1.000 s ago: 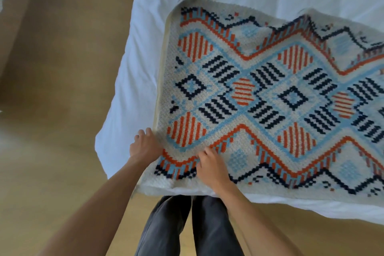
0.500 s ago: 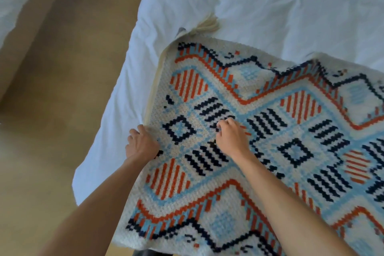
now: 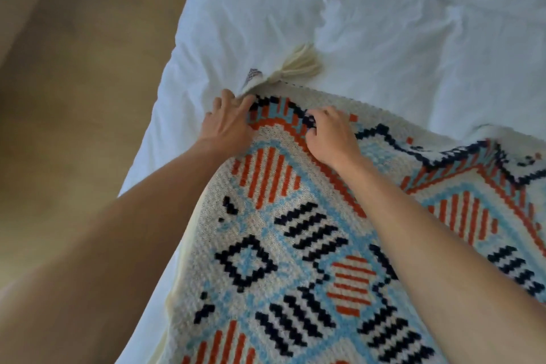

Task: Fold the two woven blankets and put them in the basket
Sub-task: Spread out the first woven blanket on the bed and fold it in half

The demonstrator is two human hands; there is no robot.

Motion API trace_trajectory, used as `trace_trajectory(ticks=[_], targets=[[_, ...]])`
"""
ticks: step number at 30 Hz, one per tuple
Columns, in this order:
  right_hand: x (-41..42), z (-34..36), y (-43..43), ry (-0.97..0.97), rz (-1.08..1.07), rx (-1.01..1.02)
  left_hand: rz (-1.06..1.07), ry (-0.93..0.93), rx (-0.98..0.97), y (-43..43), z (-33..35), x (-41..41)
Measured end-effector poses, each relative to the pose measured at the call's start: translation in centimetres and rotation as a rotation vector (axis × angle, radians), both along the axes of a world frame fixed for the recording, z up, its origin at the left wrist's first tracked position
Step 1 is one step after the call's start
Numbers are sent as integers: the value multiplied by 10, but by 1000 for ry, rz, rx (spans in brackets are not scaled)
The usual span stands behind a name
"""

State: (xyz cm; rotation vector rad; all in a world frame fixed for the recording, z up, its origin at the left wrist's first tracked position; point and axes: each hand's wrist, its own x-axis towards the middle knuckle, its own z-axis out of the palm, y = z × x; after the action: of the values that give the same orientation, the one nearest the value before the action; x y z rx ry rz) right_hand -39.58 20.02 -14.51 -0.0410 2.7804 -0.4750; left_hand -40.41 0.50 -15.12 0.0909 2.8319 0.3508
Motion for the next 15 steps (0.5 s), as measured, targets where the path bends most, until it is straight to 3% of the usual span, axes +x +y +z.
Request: trace_trajectory(ticks=[2, 7, 12, 15], targets=[[-18, -8, -1, 20, 21, 16, 5, 6, -29, 1, -9, -25], [-40, -22, 8, 115, -40, 112, 497, -89, 117, -6, -6, -64], [-52, -28, 6, 77, -107, 173, 473, -27, 271, -10, -11, -73], [-51, -32, 3, 31, -139, 179, 454, -49, 188, -9, -11, -70]])
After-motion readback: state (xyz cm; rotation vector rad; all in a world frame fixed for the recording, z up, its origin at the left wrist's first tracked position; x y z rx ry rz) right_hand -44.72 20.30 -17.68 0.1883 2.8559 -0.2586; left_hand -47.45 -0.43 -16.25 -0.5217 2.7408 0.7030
